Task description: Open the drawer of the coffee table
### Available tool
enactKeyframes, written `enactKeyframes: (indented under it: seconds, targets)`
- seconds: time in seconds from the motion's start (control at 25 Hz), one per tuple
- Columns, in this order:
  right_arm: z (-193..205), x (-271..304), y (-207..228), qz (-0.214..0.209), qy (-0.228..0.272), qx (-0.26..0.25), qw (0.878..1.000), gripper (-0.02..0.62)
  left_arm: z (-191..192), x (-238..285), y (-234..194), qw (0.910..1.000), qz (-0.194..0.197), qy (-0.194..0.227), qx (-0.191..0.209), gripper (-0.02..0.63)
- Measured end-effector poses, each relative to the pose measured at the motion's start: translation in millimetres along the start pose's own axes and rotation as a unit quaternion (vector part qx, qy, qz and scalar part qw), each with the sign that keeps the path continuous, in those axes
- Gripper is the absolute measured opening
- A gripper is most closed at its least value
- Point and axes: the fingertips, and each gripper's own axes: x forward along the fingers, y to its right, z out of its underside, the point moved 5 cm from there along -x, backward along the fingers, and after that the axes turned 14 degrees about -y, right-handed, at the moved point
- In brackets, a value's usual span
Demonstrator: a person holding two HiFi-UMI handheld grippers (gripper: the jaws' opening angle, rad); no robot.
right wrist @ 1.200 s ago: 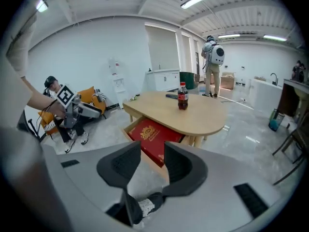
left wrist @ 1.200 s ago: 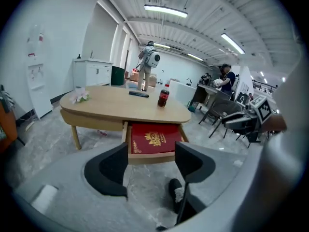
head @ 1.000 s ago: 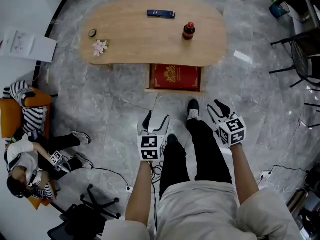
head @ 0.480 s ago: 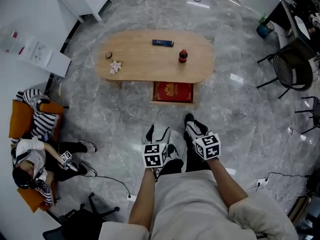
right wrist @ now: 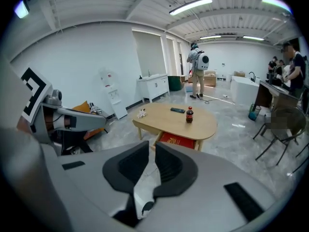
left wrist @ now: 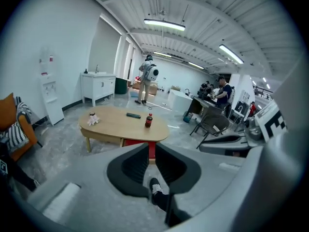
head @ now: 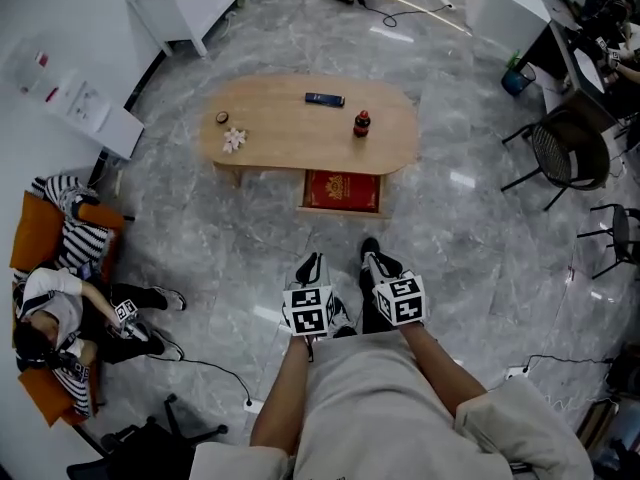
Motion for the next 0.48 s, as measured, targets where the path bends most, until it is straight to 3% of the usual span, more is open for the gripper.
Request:
enactKeyframes:
  seconds: [0.16,0.48]
  targets:
    - [1.5,-6.4,-0.2,-0.007,0.009,0.014,1.0,0.015,9.2,-3.6,4.1,0.9999,0.009,-0.009,0.011,0.012]
    - [12.4,-19.1,5.7,0.01,0.007,0.017,1.0,0.014,10.6,-6.8,18.9,0.9991,0.012,-0.014,0.038,0.011]
